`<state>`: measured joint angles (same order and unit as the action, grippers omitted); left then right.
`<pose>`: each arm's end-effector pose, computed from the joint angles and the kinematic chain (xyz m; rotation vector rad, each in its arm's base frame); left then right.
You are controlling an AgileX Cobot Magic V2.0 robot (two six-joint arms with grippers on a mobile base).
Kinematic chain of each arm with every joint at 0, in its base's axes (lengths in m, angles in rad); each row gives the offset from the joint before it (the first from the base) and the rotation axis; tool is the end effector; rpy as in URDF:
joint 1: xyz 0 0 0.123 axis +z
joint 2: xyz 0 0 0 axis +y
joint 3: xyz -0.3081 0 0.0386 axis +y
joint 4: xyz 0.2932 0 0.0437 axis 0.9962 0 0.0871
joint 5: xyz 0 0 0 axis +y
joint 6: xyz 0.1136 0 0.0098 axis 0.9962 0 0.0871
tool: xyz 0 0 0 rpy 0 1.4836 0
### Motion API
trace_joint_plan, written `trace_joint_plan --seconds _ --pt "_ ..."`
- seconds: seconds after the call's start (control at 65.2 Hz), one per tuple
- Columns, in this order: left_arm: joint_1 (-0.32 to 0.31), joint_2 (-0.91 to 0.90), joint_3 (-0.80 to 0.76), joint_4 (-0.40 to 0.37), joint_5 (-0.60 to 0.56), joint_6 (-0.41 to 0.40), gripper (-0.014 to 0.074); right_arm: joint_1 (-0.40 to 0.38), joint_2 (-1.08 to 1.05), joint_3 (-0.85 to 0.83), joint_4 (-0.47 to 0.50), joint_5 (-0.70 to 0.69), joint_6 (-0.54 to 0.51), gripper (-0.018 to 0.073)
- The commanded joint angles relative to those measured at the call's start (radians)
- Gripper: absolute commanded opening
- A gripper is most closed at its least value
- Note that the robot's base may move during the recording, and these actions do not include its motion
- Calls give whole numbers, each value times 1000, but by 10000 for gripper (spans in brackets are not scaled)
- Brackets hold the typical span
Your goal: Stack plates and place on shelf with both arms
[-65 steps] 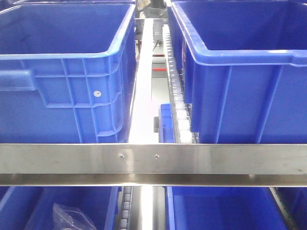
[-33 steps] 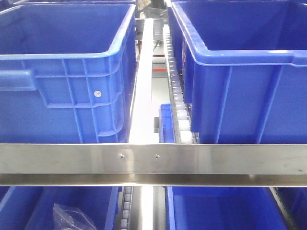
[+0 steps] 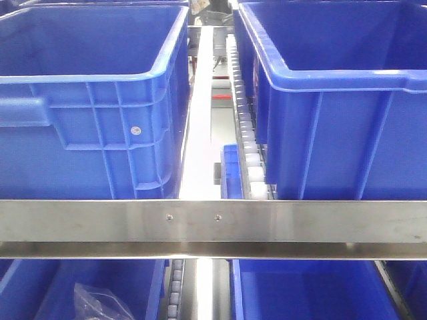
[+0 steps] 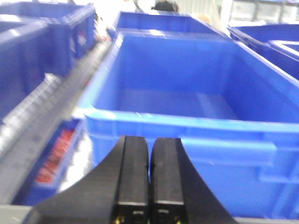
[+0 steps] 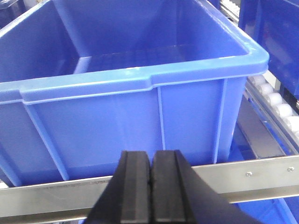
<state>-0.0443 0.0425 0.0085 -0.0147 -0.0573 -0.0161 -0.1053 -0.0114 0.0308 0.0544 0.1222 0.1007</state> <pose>0.1023 -0.0044 0.2139 0.0093 1.4776 -0.0603 0.0988 -0.0097 0.1898 0.2056 1.6121 0.0434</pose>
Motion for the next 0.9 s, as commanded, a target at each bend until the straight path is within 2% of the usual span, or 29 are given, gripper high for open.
trace_joint_plan --seconds 0.0,0.199,0.889 --pt "13 -25 1 26 -63 -2 84 3 -18 -2 0 -85 -2 48" --pt "24 -69 1 38 -20 -2 84 3 -18 -2 0 -84 -2 48" --pt "24 -69 1 28 -17 -4 84 3 -18 -2 0 -82 -2 48"
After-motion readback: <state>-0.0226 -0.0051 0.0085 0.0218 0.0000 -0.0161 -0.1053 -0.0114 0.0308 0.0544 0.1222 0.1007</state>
